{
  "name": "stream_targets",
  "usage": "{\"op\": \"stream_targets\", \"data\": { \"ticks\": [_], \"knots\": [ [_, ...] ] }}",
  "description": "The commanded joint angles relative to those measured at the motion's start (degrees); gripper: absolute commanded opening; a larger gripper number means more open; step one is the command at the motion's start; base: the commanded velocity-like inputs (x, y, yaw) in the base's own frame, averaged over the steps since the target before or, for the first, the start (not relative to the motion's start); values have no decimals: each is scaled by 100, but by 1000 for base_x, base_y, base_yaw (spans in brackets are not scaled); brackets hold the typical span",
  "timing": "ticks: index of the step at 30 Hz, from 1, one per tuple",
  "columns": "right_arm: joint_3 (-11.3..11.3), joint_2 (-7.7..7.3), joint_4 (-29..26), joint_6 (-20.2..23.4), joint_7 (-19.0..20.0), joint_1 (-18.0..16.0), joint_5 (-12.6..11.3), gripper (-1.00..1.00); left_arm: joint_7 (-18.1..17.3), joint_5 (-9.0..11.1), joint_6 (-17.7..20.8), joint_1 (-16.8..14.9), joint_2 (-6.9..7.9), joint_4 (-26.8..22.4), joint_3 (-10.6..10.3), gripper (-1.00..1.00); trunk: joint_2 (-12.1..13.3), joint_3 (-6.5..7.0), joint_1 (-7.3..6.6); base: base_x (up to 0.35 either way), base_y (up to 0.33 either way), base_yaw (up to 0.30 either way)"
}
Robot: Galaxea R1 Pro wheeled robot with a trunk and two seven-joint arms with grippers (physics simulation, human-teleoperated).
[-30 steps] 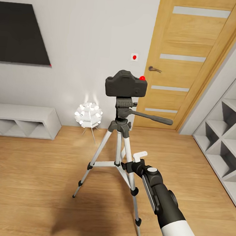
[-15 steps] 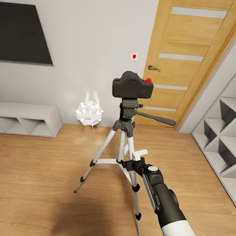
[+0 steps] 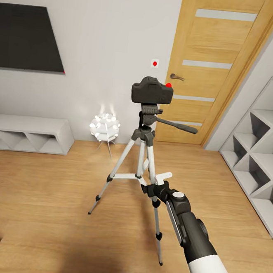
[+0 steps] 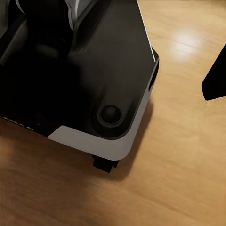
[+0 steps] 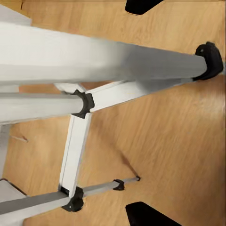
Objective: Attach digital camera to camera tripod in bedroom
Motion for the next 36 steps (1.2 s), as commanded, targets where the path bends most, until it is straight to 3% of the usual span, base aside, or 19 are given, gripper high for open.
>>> {"op": "stream_targets", "data": {
  "ticks": [1,36],
  "knots": [
    [-6,-7,-9,26,41,-4,60,100,18,48,21,-4,1,-3,-48,100,-11,-10,0,-333,0,0],
    [-11,-169,149,58,-9,4,57,100,27,56,21,-4,13,0,-47,100,-11,-10,0,-336,0,0]
  ]
}}
